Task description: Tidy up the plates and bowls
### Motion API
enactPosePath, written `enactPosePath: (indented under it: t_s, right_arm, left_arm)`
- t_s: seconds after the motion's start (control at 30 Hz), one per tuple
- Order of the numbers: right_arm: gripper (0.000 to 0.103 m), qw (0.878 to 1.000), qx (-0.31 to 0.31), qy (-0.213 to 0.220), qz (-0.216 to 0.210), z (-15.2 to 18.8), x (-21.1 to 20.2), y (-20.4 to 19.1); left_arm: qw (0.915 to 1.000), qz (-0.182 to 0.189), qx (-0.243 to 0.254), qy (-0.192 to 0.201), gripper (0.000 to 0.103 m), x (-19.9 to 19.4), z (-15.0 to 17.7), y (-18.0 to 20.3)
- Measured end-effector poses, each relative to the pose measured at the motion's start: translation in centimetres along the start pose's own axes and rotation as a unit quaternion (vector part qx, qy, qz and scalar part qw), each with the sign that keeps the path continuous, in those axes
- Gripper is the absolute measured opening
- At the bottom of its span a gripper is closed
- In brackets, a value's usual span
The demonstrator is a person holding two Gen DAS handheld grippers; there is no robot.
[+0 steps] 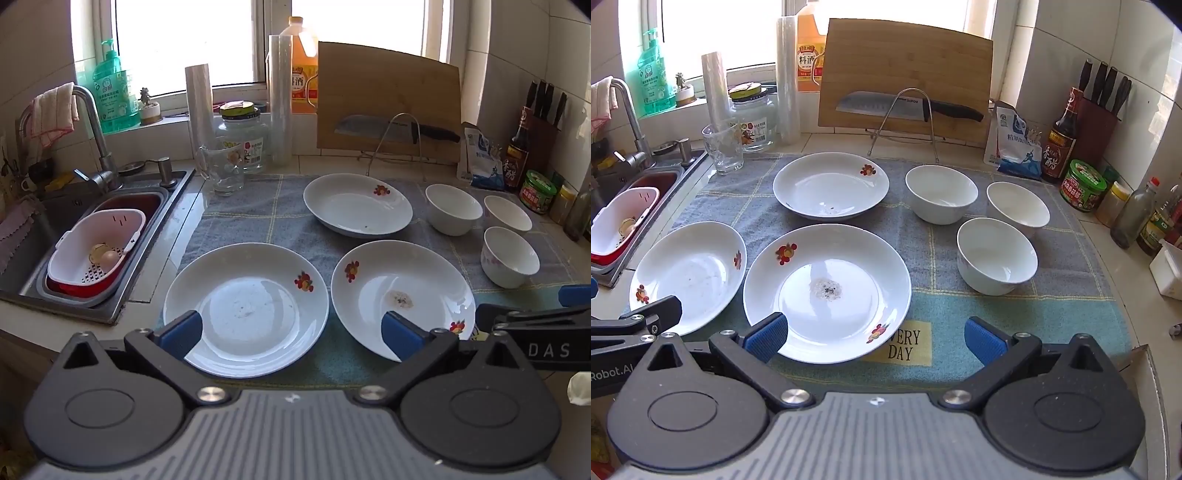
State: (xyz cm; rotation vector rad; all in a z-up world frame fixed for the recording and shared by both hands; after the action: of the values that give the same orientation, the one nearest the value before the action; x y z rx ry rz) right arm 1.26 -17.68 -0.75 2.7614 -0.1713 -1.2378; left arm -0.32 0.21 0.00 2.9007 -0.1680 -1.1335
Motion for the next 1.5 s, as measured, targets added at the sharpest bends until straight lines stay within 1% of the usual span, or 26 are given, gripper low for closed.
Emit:
enactPosePath:
  t_s: [1.5]
  right_arm:
    - [0.103,1.000,-0.003,0.015,0.002,-0.49,0.01,0.66]
  left_arm:
    - [1.0000,-0.002,0.004,0.005,0.102,-0.21,-0.46,0.68]
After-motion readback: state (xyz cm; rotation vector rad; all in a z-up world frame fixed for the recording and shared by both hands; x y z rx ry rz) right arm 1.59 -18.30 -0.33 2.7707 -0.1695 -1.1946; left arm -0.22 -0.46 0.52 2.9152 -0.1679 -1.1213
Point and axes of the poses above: each gripper's, at about its wrist camera, not at the fingertips, and x roughly the way its jaws point, y to its right, z to its underside, the point moved 1 cm from there along x, roughly the way its jaws point, and after that the axes turned 6 degrees about z, right-handed, at the moved point
